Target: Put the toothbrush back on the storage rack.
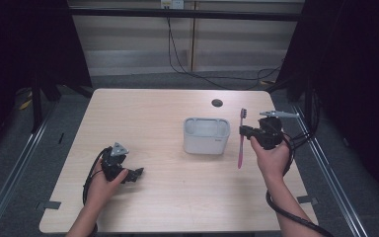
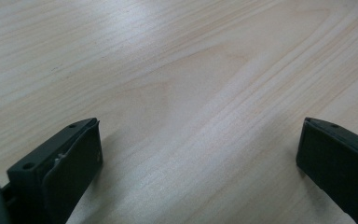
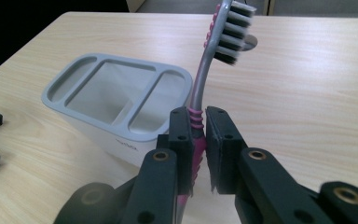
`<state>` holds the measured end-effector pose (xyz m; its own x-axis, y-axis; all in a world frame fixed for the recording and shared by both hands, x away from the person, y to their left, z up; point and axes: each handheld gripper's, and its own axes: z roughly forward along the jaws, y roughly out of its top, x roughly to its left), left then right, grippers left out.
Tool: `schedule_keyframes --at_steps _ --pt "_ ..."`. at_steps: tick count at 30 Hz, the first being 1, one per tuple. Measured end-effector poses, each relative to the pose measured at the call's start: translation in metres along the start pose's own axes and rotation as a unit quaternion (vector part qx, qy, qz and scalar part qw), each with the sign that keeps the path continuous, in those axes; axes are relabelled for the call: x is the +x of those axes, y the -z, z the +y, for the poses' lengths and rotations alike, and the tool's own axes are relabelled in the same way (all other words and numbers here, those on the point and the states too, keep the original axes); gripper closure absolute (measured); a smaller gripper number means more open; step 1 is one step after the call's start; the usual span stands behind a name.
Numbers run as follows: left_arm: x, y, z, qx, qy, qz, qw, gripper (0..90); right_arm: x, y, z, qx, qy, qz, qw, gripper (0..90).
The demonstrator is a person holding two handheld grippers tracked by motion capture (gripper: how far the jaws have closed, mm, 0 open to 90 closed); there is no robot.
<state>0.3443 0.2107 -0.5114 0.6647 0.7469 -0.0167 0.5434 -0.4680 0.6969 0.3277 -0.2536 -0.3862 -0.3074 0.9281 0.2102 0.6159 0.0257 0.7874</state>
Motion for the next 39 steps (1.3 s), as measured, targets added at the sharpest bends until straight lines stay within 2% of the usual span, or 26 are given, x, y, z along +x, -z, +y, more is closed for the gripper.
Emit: schedule_keyframes --at_steps 4,8,14,21,35,39 --pt "0.000 0.000 0.000 -0.001 0.000 0.000 1.0000 0.0 0.004 0.002 0.005 -0.018 0.012 -0.003 0.9998 81.4" --pt "0.000 0.000 0.000 0.000 0.000 0.000 1.0000 0.0 0.005 0.004 0.009 -0.031 0.008 0.000 0.9995 81.3" --pt "0.000 0.000 0.000 0.001 0.000 0.001 1.0000 0.0 0.008 0.007 0.016 -0.051 0.018 -0.005 0.9985 81.4" --pt "0.000 0.000 0.000 0.001 0.000 0.001 1.0000 0.0 0.009 0.009 0.022 -0.073 0.017 -0.007 0.9972 81.4" --pt "0.000 0.000 0.000 0.001 -0.001 0.001 1.0000 0.0 0.017 0.009 0.035 -0.117 0.026 -0.020 0.9926 81.4" --pt "0.000 0.000 0.000 0.002 -0.002 0.001 1.0000 0.0 0.015 0.007 0.036 -0.126 0.019 -0.019 0.9917 81.3"
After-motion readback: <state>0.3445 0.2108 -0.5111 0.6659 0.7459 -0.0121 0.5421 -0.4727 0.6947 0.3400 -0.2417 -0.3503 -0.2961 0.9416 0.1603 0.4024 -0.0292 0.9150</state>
